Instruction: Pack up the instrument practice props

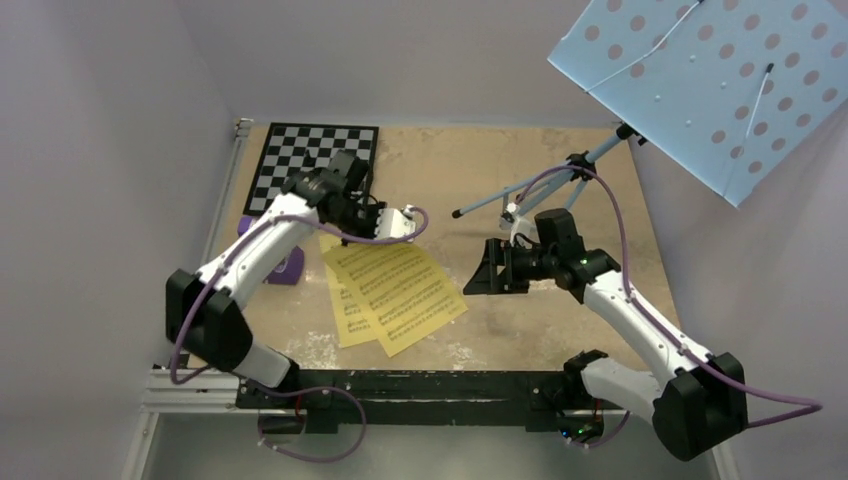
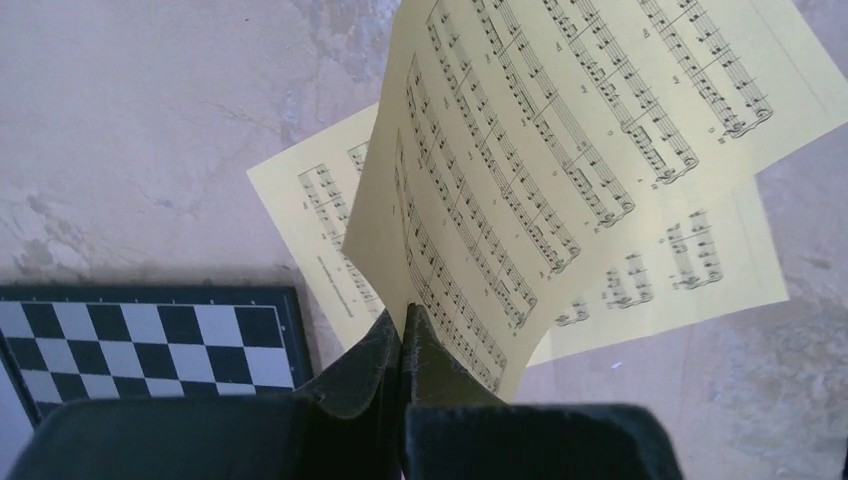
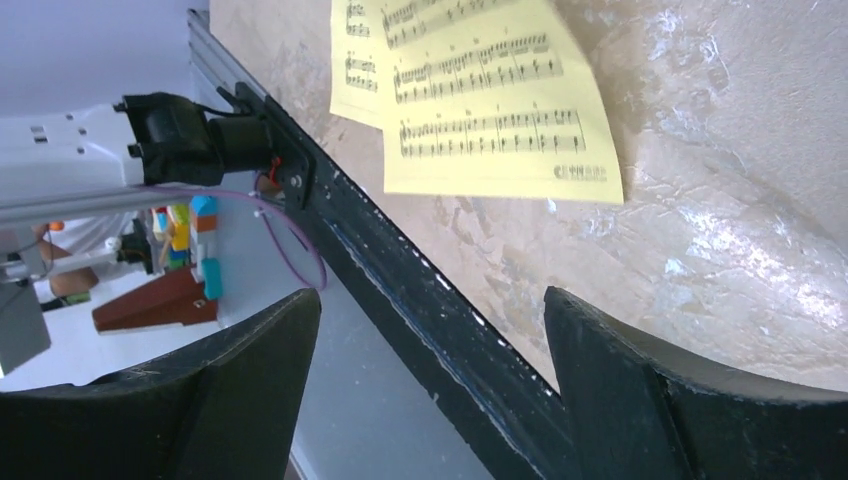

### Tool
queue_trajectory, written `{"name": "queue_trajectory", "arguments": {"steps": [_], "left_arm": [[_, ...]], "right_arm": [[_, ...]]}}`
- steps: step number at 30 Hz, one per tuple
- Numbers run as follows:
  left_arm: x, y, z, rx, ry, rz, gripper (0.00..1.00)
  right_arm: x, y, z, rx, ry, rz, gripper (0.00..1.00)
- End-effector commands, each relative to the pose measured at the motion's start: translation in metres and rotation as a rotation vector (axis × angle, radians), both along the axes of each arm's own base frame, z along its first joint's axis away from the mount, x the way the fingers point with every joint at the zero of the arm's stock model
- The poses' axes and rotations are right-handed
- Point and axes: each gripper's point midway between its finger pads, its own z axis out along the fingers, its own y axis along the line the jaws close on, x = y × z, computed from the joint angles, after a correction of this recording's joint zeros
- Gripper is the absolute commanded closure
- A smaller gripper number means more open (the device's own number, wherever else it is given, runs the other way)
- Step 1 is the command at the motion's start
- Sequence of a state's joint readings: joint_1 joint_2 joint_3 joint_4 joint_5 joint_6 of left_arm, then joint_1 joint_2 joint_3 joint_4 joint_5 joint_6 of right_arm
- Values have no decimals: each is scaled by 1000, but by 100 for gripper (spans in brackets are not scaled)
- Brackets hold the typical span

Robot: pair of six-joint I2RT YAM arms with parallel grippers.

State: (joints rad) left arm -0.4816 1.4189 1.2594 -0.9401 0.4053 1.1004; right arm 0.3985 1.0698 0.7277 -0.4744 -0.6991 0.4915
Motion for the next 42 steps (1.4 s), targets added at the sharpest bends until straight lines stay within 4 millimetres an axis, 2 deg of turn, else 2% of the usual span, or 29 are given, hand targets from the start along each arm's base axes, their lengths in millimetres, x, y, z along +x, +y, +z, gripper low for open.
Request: {"name": "queue_trajectory", "arguments": {"steps": [1, 6, 10, 13, 16, 18, 21, 23, 27, 33, 36, 42], "left_arm": [[12, 11, -7, 156, 84, -187, 100], [61, 18, -20, 322, 27, -269, 100], [72, 35, -39, 438, 14, -333, 100], [86, 44, -59, 515, -55, -351, 100], [110, 39, -67, 522, -137, -314, 100], [119, 30, -65, 487, -164, -288, 91], [127, 13, -57, 413, -186, -259, 89], [127, 6, -55, 383, -150, -234, 92], [111, -1, -55, 361, 16, -179, 100], [68, 8, -65, 429, 258, -103, 100], [54, 16, -70, 470, 310, -53, 100], [56, 25, -76, 506, 294, -13, 100]], "right_arm": [[-4, -5, 24, -17, -133, 60, 11], [-11, -20, 36, -85, -217, 81, 7], [-19, -38, 32, -173, -213, 55, 7], [-12, -51, 27, -236, -233, 6, 6], [-3, -59, 25, -265, -238, -22, 7], [3, -62, 27, -283, -254, -32, 6], [9, -63, 29, -289, -256, -28, 7], [11, -62, 31, -286, -257, -29, 6], [14, -60, 33, -276, -263, -28, 7], [16, -62, 32, -281, -264, -40, 6], [16, -62, 32, -278, -264, -44, 7], [16, -61, 34, -265, -262, -50, 7]]}}
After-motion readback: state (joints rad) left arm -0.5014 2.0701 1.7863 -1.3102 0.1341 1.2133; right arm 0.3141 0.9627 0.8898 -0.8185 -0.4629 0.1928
